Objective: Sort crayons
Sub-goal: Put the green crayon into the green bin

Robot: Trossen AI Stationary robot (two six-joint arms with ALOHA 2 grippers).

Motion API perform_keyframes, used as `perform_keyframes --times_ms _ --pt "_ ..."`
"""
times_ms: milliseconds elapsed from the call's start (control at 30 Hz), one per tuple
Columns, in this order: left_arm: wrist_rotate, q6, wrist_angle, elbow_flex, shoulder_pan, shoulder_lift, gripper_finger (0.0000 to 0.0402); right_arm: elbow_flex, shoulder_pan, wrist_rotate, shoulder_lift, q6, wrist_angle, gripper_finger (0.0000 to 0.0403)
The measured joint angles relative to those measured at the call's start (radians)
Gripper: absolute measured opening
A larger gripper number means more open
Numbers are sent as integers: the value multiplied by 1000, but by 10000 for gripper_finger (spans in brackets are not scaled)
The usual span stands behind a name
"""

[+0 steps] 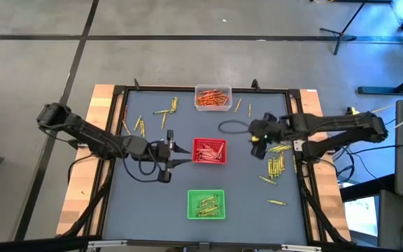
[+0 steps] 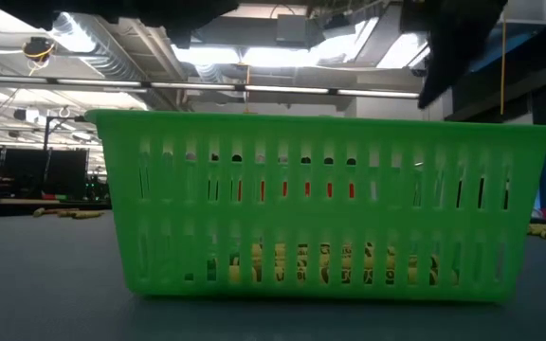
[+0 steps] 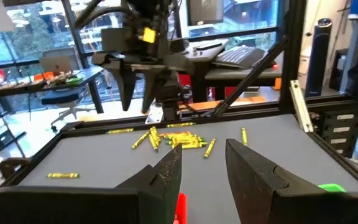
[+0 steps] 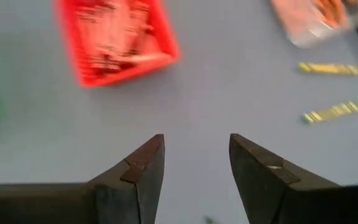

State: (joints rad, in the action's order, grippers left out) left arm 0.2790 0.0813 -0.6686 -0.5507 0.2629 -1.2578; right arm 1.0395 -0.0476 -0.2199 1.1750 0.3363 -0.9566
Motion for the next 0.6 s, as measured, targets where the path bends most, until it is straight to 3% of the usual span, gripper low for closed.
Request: perform_keyframes --times_ms 300,600 --pt "1 -44 2 0 -34 0 109 -157 204 -7 -60 76 -95 177" --pt "1 -45 2 0 -35 0 109 -272 311 34 29 40 -93 177"
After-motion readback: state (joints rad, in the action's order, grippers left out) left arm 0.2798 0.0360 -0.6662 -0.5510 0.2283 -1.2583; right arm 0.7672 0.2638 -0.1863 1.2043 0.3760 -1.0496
